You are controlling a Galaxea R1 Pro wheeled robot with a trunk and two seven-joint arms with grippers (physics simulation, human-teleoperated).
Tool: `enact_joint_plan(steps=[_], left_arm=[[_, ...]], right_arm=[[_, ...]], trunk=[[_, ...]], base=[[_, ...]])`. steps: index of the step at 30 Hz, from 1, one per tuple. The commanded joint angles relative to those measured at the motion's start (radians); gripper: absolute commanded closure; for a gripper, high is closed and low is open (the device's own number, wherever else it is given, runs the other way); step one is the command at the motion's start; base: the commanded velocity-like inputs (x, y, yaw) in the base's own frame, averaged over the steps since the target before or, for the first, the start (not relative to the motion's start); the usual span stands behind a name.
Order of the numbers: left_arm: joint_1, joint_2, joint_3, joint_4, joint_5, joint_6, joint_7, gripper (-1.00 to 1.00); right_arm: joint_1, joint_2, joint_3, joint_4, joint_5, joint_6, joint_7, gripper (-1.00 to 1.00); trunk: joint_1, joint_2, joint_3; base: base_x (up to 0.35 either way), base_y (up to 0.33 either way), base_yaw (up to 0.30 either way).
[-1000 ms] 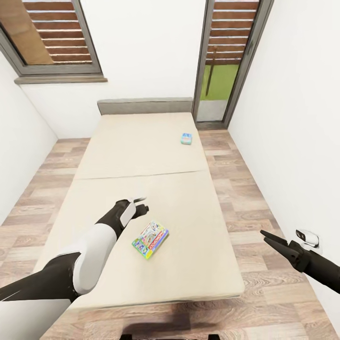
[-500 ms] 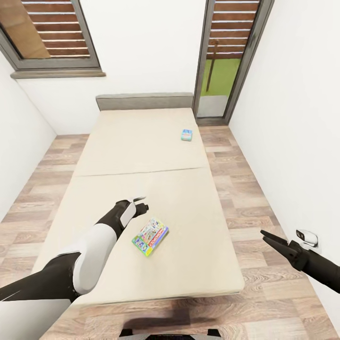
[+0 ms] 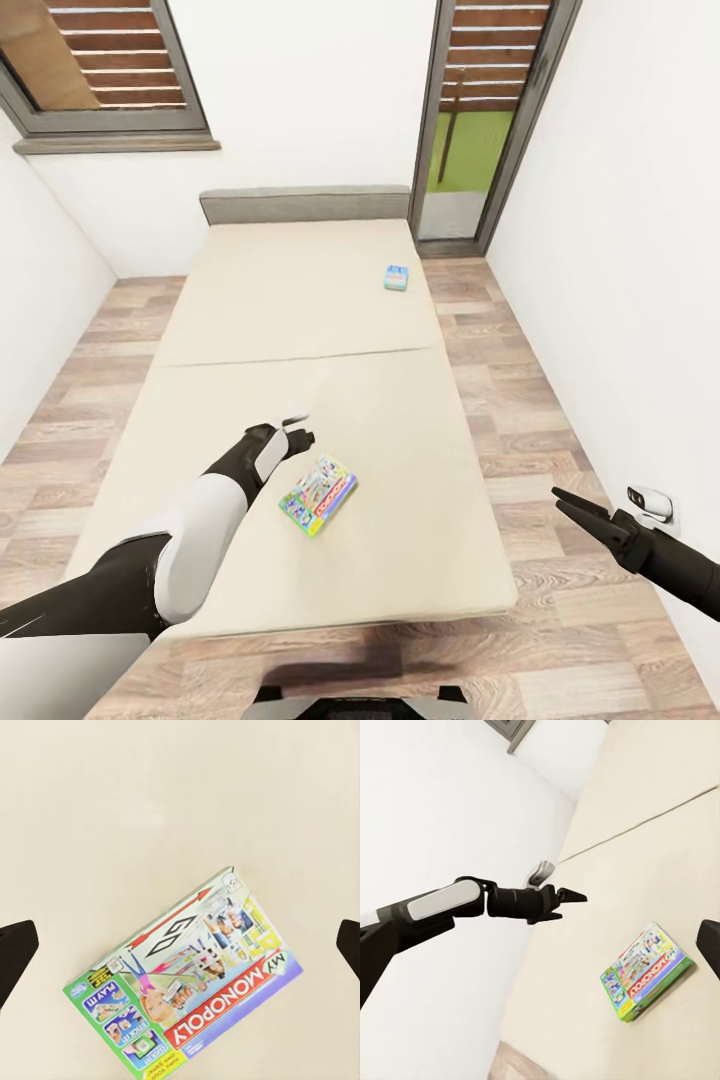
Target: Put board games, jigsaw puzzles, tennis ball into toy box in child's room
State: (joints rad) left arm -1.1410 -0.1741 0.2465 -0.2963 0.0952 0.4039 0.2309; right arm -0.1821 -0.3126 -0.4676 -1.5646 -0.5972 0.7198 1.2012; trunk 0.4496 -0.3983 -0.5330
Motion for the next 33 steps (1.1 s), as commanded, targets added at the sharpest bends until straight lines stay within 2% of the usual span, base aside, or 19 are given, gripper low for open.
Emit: enact_joint_plan(steps=[1,19,33], left_arm=[[0.0,0.0,-0.001,0.0,0.01,0.003,0.005,-1.0],[0.0,0.0,-0.002,0.005,0.009,0.001,-0.002,-1.0],[0.0,0.0,-0.003,0.005,0.009,0.002,-0.002,-1.0]], right_arm=[[0.0,0.0,0.0,0.0,-0.004,0.007,0.0,-1.0],[-0.001,0.0,-0.001,0.0,-0.004,0.007,-0.002,-1.0],[-0.001,0.0,-0.002,0.0,-0.004,0.006,-0.002,-1.0]], trunk=[[0.0,-0.002,-0.003],[0.0,-0.002,-0.033],[0.0,-0.002,-0.056]], base=[[0.0,0.0,0.0],[0.002,-0.002,0.0],[0.095,-0.081,0.0]])
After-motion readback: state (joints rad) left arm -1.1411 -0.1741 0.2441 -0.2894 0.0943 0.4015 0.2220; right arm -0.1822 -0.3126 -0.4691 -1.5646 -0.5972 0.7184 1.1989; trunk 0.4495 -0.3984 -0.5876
